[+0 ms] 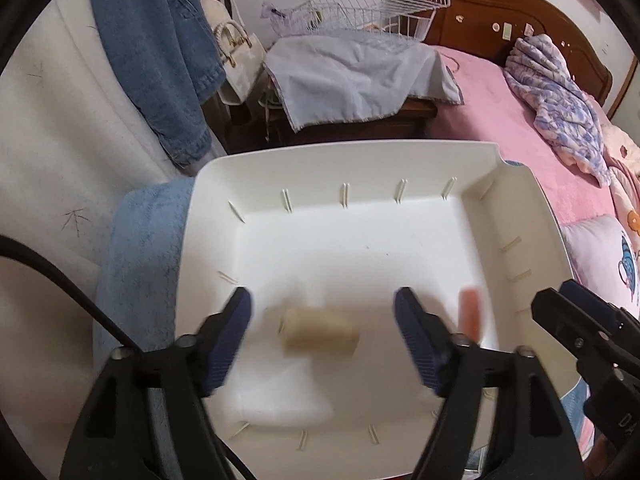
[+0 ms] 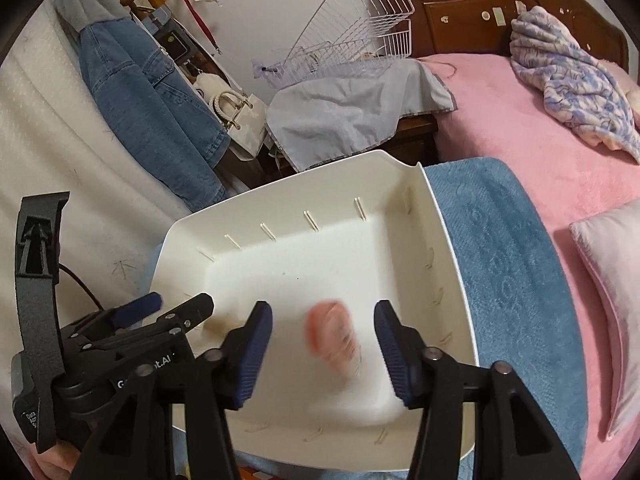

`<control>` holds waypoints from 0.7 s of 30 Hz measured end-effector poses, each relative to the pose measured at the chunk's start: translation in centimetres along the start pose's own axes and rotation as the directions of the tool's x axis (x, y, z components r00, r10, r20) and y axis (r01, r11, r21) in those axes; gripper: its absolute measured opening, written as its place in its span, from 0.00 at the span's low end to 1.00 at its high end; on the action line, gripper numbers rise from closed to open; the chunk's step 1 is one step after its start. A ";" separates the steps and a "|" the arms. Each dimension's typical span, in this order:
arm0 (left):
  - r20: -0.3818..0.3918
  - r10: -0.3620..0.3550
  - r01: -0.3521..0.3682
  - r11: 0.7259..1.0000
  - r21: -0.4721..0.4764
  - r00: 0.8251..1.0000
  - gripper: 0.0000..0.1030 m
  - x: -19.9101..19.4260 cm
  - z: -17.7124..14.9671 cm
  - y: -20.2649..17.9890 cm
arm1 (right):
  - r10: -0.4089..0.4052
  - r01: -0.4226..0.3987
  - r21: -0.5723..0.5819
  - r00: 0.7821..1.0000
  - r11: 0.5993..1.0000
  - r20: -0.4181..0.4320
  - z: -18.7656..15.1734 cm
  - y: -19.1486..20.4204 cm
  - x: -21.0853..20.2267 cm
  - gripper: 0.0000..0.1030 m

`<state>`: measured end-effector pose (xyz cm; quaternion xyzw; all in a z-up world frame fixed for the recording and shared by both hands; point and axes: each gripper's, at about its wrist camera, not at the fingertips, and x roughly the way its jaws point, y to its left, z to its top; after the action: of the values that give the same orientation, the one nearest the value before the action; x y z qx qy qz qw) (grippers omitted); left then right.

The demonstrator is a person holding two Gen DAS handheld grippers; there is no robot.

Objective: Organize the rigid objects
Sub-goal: 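Open both tools to drop the block and tape into the tray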

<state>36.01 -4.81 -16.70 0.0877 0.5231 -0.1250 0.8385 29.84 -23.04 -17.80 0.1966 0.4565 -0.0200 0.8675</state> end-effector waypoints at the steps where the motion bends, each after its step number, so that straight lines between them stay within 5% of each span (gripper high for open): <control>1: 0.005 -0.004 0.004 1.000 -0.004 1.000 0.80 0.0 0.0 0.1 | 0.000 0.000 0.002 1.000 1.000 0.003 0.0 0.0 -0.2 0.56; 21: 0.093 -0.045 0.032 0.990 0.138 0.995 0.81 -5.2 -1.8 -0.6 | -0.048 0.043 0.055 0.995 0.998 0.091 -2.6 1.3 -5.7 0.64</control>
<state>32.08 -4.28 -12.84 0.1283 0.4742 -0.1807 0.8520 24.75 -21.77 -14.09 0.2079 0.4197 -0.0608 0.8814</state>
